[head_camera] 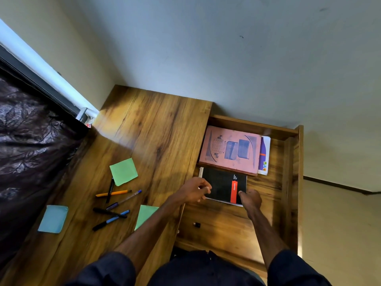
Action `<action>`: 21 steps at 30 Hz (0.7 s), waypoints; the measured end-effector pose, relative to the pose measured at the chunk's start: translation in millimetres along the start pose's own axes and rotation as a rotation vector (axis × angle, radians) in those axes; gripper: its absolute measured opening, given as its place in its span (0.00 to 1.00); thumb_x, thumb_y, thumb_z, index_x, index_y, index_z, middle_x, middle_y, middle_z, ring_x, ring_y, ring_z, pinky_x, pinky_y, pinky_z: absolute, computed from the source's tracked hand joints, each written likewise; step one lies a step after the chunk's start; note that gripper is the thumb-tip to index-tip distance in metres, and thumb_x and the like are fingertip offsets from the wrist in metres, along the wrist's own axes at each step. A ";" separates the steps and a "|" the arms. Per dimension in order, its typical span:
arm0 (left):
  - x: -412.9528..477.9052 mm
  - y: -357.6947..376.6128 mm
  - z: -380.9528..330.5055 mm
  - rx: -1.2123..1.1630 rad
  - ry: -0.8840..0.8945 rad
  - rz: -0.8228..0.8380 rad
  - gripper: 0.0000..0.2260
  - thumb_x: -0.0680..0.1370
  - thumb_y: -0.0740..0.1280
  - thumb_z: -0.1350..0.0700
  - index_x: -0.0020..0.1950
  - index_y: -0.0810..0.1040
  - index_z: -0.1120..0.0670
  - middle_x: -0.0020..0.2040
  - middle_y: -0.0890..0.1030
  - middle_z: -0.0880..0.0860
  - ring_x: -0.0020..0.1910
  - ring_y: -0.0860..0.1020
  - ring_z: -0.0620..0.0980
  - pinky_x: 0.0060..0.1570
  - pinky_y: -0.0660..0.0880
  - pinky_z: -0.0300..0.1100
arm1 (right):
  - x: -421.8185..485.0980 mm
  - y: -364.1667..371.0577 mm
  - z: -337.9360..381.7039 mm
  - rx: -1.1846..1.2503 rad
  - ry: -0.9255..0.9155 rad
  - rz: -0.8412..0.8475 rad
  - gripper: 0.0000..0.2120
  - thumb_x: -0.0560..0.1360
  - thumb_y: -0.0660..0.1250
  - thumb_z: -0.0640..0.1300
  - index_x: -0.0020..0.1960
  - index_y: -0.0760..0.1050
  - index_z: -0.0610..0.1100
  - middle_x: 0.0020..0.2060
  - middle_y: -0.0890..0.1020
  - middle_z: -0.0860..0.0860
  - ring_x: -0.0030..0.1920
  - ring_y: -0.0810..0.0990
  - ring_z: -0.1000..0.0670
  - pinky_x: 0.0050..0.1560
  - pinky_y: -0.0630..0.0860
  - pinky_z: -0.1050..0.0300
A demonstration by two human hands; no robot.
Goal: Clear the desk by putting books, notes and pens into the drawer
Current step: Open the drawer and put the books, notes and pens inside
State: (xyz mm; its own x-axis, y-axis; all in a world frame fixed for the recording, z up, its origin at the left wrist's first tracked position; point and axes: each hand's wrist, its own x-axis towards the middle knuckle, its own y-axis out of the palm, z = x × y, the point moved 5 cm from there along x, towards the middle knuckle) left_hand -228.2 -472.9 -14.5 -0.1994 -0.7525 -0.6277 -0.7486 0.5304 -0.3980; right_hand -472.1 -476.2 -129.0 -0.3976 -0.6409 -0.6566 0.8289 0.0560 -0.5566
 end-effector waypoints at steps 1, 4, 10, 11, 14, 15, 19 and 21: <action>0.1 -0.4 -1.5 0.001 0.004 -0.003 0.11 0.83 0.64 0.55 0.64 0.78 0.56 0.59 0.81 0.53 0.50 0.84 0.49 0.50 0.84 0.47 | -3.1 -1.4 -0.1 -0.003 -0.003 -0.023 0.06 0.74 0.70 0.38 0.49 0.81 0.37 0.45 0.84 0.42 0.43 0.82 0.44 0.37 0.74 0.57; -0.1 -0.7 -4.4 0.011 0.016 -0.016 0.11 0.83 0.64 0.55 0.64 0.78 0.55 0.60 0.81 0.53 0.49 0.84 0.48 0.45 0.83 0.40 | -13.2 2.5 -2.3 0.002 -0.027 -0.024 0.02 0.73 0.70 0.34 0.45 0.79 0.36 0.41 0.83 0.42 0.42 0.82 0.43 0.33 0.73 0.58; -0.9 -0.9 -4.6 -0.036 0.036 -0.027 0.11 0.83 0.64 0.55 0.63 0.78 0.54 0.60 0.81 0.51 0.49 0.84 0.47 0.42 0.80 0.37 | -38.5 12.3 10.0 -0.006 -0.156 0.021 0.09 0.73 0.68 0.35 0.51 0.84 0.40 0.46 0.85 0.47 0.49 0.82 0.46 0.50 0.79 0.52; -1.6 -1.6 -3.6 -0.043 0.045 -0.034 0.10 0.83 0.64 0.55 0.63 0.78 0.54 0.59 0.81 0.51 0.49 0.84 0.47 0.43 0.80 0.38 | -45.0 12.7 14.4 -0.006 -0.185 0.044 0.09 0.73 0.69 0.35 0.52 0.83 0.41 0.46 0.84 0.48 0.49 0.82 0.48 0.51 0.78 0.54; -4.1 -4.1 1.1 -0.079 0.070 -0.070 0.10 0.83 0.63 0.56 0.63 0.78 0.53 0.57 0.82 0.50 0.47 0.83 0.45 0.44 0.80 0.37 | -60.8 15.0 24.2 -0.004 -0.277 0.127 0.08 0.75 0.70 0.36 0.51 0.83 0.44 0.47 0.85 0.50 0.49 0.82 0.51 0.52 0.80 0.53; -5.9 -5.1 3.7 -0.101 0.070 -0.088 0.10 0.83 0.63 0.56 0.63 0.78 0.53 0.57 0.83 0.50 0.47 0.83 0.45 0.44 0.80 0.37 | -65.4 15.3 27.1 -0.002 -0.298 0.149 0.07 0.75 0.70 0.37 0.51 0.83 0.45 0.46 0.85 0.51 0.48 0.83 0.52 0.52 0.82 0.51; -26.0 -9.4 18.4 -0.215 0.051 -0.176 0.09 0.83 0.63 0.56 0.62 0.79 0.53 0.55 0.83 0.48 0.47 0.83 0.44 0.44 0.79 0.37 | -86.2 22.1 42.8 0.017 -0.354 0.237 0.06 0.77 0.68 0.37 0.50 0.83 0.43 0.43 0.86 0.50 0.44 0.85 0.51 0.44 0.83 0.55; -40.0 -11.2 27.7 -0.262 0.039 -0.241 0.09 0.83 0.63 0.56 0.61 0.79 0.51 0.53 0.84 0.46 0.46 0.84 0.44 0.43 0.80 0.36 | -101.5 28.4 53.6 0.028 -0.377 0.309 0.06 0.78 0.66 0.36 0.51 0.82 0.42 0.43 0.86 0.48 0.43 0.86 0.51 0.39 0.81 0.62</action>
State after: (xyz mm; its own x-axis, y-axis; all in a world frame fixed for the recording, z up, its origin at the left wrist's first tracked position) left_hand -194.4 -437.9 -3.5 -0.0177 -0.8604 -0.5092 -0.9128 0.2218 -0.3430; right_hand -387.1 -450.5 -50.9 0.0344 -0.8307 -0.5557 0.8981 0.2696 -0.3474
